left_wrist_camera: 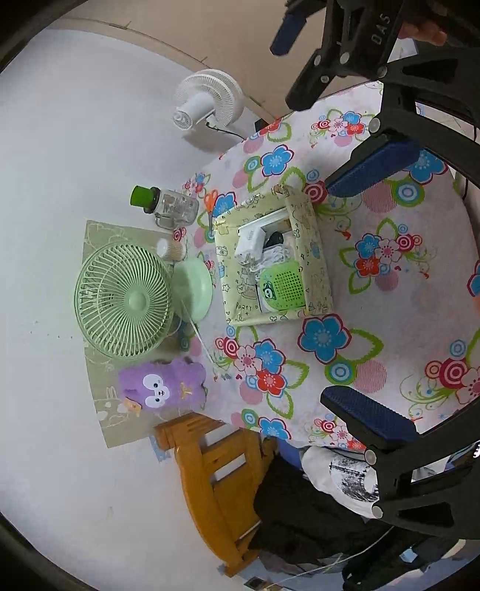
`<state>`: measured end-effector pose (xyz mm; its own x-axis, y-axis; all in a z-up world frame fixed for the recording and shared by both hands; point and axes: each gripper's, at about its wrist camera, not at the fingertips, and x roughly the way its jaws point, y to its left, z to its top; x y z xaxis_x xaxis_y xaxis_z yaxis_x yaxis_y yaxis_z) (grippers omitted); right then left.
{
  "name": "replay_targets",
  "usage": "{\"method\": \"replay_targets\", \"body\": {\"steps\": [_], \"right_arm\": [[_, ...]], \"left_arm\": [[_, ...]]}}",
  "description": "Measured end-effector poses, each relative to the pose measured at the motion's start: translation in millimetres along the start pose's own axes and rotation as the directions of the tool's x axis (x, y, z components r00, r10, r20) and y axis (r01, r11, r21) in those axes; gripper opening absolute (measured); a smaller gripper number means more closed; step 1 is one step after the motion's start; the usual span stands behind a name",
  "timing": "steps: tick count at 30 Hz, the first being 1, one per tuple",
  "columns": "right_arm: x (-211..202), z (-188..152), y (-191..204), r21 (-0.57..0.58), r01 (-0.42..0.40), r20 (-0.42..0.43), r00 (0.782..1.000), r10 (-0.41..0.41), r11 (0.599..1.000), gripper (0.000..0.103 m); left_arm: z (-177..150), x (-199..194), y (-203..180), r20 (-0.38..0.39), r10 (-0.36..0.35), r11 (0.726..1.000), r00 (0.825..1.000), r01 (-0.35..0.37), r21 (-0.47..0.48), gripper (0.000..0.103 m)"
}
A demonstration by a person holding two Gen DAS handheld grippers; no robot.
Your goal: Organize rigid objects
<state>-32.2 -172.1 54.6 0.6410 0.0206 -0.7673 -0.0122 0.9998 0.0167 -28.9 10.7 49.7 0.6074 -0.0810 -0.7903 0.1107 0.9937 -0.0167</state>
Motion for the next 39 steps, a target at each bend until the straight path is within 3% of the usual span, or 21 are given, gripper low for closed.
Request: {"method": "replay_targets", "body": {"steps": [7,15,39], "right_arm": [[-9,1,-4,0.002,-0.016,0.022,1.000,0.016,1.000,0.102],[-9,1,-4,-0.003,-0.018,0.030,0.999,0.018,1.000,0.103],[-2,10,-4,-0.007,-0.023,0.033,0.999,0.023,1.000,0.103]], "left_arm": [[-1,-9,-9,0.011,-0.031,0.999,0.999,0.031,-0.010,0.103],[-3,-9,-9,0.012,-0.003,0.999,1.000,0.004,-0.049,0.103],[5,-3,-9,0.006,-0.003,0.999,1.000,0.003,-0.049,0.103]]}}
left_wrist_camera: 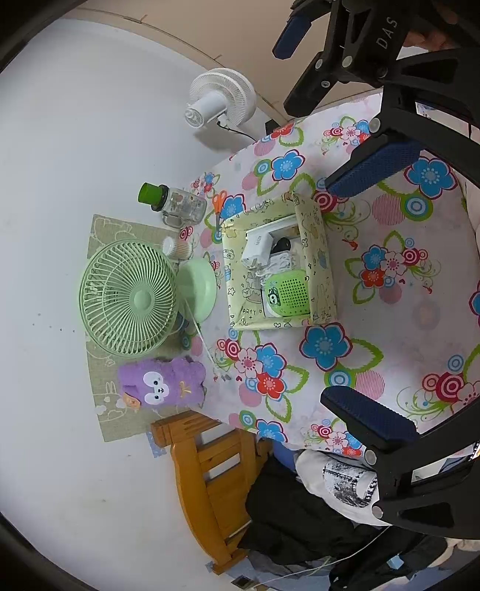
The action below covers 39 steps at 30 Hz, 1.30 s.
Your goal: Organize rigid objects
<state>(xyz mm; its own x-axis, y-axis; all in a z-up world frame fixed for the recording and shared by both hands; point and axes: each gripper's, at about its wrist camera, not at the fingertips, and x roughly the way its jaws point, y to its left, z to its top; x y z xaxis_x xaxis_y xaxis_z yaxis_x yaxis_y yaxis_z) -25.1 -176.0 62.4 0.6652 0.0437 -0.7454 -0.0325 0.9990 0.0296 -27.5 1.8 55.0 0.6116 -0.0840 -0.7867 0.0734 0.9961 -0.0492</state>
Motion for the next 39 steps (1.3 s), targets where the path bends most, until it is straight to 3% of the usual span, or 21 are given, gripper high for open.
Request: {"method": "replay_targets", "body": {"steps": [39], "right_arm": [[4.6,-4.2,1.1,0.001,-0.005,-0.014,1.000,0.005,1.000,0.103]], "left_arm": [[-1.4,2.2,1.5,-0.007,-0.002,1.000,1.000,0.002,-0.003,0.103]]}}
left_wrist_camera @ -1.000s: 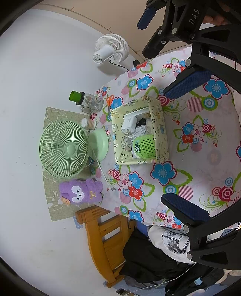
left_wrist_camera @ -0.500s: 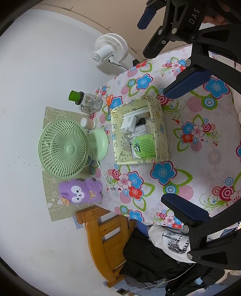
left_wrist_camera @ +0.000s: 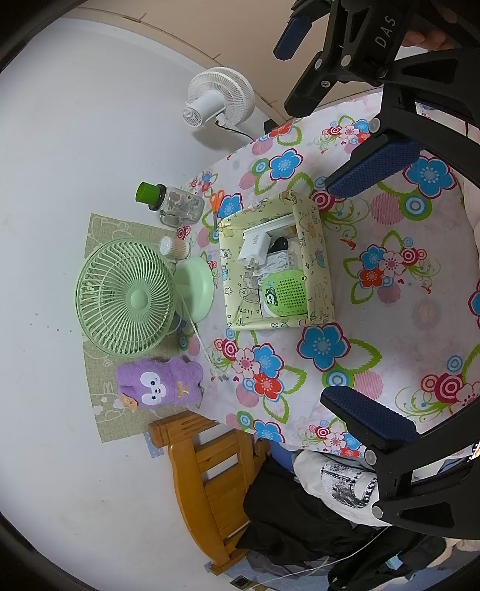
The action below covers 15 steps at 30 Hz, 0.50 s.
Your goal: Organize rigid objects
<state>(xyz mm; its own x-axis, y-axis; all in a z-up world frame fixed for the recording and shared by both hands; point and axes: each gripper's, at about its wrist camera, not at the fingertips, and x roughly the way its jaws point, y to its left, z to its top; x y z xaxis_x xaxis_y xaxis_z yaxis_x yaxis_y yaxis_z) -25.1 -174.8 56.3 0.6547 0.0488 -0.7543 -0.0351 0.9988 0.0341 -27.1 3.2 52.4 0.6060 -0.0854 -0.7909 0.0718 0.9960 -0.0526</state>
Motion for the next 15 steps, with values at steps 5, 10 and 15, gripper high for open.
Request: {"method": "replay_targets", "body": {"steps": [5,10,15], "right_arm": [[-1.5,-0.4,-0.3,-0.002,0.000,0.000,1.000,0.000,1.000,0.103],[-2.0,-0.7,-0.2,-0.002,0.001,-0.005,1.000,-0.001,1.000,0.103],[-3.5,-0.7,-1.0,-0.002,0.000,0.001,1.000,0.000,1.000,0.103]], "left_arm": [[-0.4,0.5,0.0,0.000,0.000,1.000,1.000,0.000,0.000,0.103],[-2.7,0.1,-1.5,0.000,0.005,1.000,1.000,-0.005,0.003,0.103],[-4.2,-0.8,-2.6,0.001,0.004,1.000,1.000,-0.004,0.004,0.103]]}}
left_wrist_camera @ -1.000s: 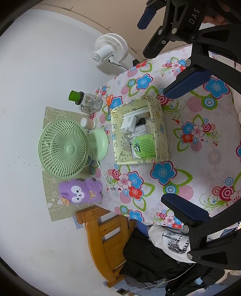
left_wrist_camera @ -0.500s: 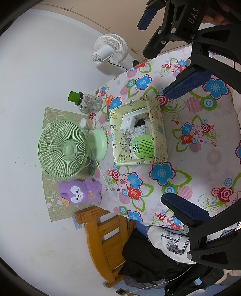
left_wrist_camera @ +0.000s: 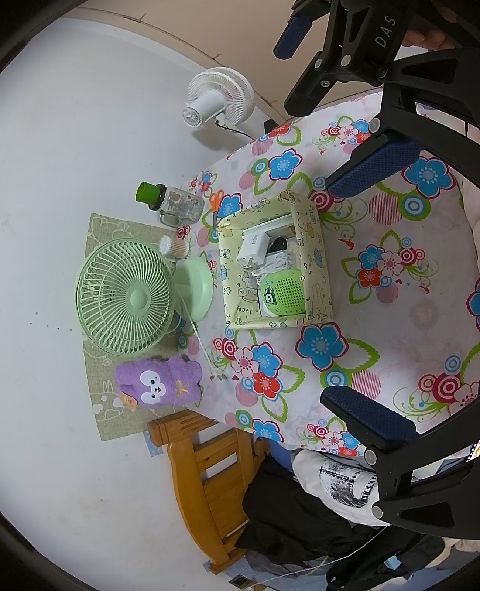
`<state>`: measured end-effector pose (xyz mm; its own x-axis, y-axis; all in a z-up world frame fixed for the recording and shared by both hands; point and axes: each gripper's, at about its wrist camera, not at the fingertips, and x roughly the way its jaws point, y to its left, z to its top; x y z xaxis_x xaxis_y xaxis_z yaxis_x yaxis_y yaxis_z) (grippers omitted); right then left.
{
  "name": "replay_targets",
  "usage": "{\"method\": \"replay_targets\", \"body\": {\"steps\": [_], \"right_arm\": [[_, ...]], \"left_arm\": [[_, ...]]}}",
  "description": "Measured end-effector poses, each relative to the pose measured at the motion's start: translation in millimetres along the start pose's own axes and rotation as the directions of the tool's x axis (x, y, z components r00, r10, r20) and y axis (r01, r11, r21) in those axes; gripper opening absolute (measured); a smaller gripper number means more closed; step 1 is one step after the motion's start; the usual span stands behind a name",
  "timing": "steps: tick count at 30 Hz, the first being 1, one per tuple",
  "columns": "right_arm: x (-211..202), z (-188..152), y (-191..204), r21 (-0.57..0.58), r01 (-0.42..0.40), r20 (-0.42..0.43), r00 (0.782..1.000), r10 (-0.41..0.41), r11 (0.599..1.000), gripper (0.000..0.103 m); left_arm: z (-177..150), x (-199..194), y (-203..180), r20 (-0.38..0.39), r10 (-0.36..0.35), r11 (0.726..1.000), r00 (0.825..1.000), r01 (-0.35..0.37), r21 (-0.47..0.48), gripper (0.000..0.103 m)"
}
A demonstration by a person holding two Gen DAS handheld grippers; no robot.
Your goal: Organize rigid objects
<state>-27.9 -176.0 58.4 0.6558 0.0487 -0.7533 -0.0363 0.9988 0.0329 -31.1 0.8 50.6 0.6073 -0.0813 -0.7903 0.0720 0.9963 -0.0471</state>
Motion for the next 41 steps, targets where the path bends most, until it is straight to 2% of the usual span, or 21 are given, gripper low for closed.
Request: {"method": "replay_targets", "body": {"steps": [31,35,41], "right_arm": [[0,3,6,-0.025,-0.002,0.012,1.000,0.002,1.000,0.103],[2,8,9,-0.035,-0.005,0.015,1.000,0.006,0.999,0.103],[14,15,10,-0.030,-0.016,-0.014,1.000,0.016,0.999,0.103]], "left_arm": [[5,1,2,0.003,0.018,1.000,1.000,-0.018,0.014,0.103],[8,5,8,-0.009,0.009,1.000,1.000,-0.009,-0.001,0.103],[11,19,10,-0.034,0.041,0.999,0.999,-0.040,0.018,0.103]]}}
